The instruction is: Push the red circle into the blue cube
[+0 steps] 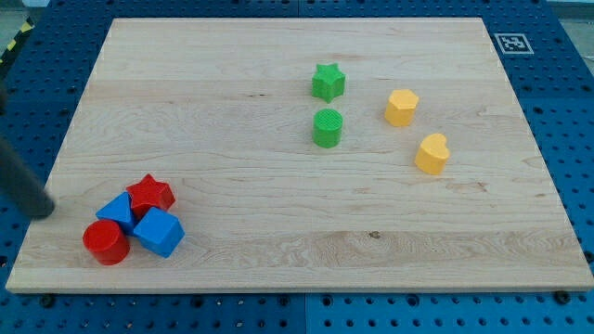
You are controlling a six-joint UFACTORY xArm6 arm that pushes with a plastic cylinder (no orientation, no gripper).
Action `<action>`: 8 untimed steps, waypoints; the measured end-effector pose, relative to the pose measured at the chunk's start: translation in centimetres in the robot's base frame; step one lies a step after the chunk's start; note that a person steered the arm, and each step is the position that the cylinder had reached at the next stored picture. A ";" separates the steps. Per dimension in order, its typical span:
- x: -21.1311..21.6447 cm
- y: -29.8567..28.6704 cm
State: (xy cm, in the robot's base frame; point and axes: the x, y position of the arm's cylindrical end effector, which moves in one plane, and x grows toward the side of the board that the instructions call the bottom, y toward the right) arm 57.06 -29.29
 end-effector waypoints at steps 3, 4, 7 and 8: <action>2.7 2.4; 1.9 4.4; 2.3 10.8; 1.3 11.1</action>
State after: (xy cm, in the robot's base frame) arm 58.34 -18.21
